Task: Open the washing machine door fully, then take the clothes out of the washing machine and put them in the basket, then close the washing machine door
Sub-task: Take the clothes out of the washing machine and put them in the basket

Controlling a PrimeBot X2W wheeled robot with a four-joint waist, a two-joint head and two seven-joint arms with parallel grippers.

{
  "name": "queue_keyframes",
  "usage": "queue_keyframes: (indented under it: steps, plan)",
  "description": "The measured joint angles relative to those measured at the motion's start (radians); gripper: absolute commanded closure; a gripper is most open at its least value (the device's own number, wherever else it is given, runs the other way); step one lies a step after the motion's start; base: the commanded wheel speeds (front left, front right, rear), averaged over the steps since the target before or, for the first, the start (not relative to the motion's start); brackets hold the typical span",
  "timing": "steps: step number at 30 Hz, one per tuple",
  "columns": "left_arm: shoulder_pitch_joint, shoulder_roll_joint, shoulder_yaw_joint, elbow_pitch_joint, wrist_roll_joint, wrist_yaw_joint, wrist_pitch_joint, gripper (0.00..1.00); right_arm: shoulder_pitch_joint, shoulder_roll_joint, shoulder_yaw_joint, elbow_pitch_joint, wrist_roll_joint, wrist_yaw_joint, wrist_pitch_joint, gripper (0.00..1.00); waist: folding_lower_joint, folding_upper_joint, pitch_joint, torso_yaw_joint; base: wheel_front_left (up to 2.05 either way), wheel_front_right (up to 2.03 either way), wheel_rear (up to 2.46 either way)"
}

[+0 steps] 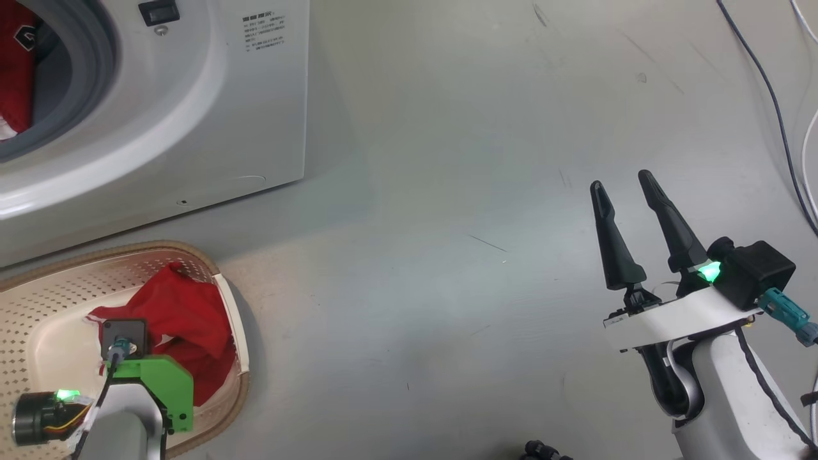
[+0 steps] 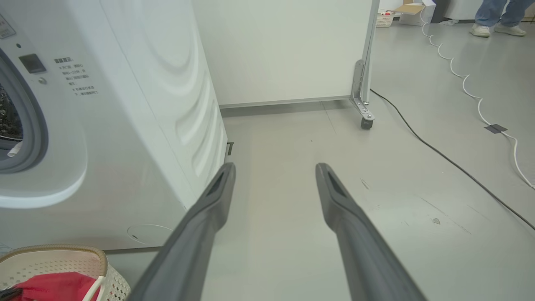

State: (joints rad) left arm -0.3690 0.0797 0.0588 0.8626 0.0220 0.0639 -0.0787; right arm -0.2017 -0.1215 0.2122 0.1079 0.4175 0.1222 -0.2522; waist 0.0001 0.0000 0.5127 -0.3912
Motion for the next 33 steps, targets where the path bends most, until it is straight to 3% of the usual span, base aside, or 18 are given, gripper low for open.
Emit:
queue_keyframes:
  steps: [2,3,4,5,6,19,26,33]
  plan:
    - [-0.01,-0.002,-0.003,0.02,0.0,0.001,-0.017,1.0,0.0,-0.001,-0.007,0.004,0.0,0.0,0.0,0.0,0.0,0.0,-0.009,0.004,0.0,0.0,0.0]
    - [-0.011,-0.003,-0.003,0.028,0.0,0.001,-0.021,0.95,0.0,-0.001,-0.008,0.006,0.0,0.0,0.0,0.0,0.0,0.0,-0.013,0.006,0.0,0.0,0.0]
    - [-0.011,-0.004,-0.003,0.038,0.0,0.001,-0.024,0.59,0.0,-0.001,-0.008,0.007,-0.001,0.0,0.0,0.0,0.0,0.0,-0.017,0.008,0.0,0.0,0.0]
    - [-0.011,-0.005,-0.001,0.047,0.0,0.002,-0.026,0.05,0.0,-0.001,-0.008,0.007,-0.001,0.0,0.0,0.0,0.0,0.0,-0.021,0.011,0.0,0.0,0.0]
    - [-0.011,-0.007,0.0,0.058,-0.001,0.003,-0.026,0.0,0.0,-0.001,-0.008,0.007,-0.001,0.0,0.0,0.0,0.0,0.0,-0.026,0.013,0.0,0.0,0.0]
    - [-0.044,-0.034,-0.005,0.087,-0.035,0.009,-0.14,0.0,0.0,-0.001,-0.017,0.031,-0.005,0.0,0.0,0.0,0.0,0.0,-0.122,0.065,0.0,0.0,0.0]
    - [-0.059,-0.044,-0.03,0.043,-0.056,-0.026,-0.169,0.0,0.016,-0.006,-0.04,0.049,-0.008,0.0,0.0,0.0,0.0,0.0001,-0.198,0.103,0.0,0.0,0.0]
    - [-0.063,-0.05,-0.065,-0.03,-0.053,-0.034,-0.17,0.0,0.06,-0.01,-0.048,0.062,-0.008,0.0,0.0,0.0,0.0,0.0,-0.276,0.152,0.0,0.0,0.0]
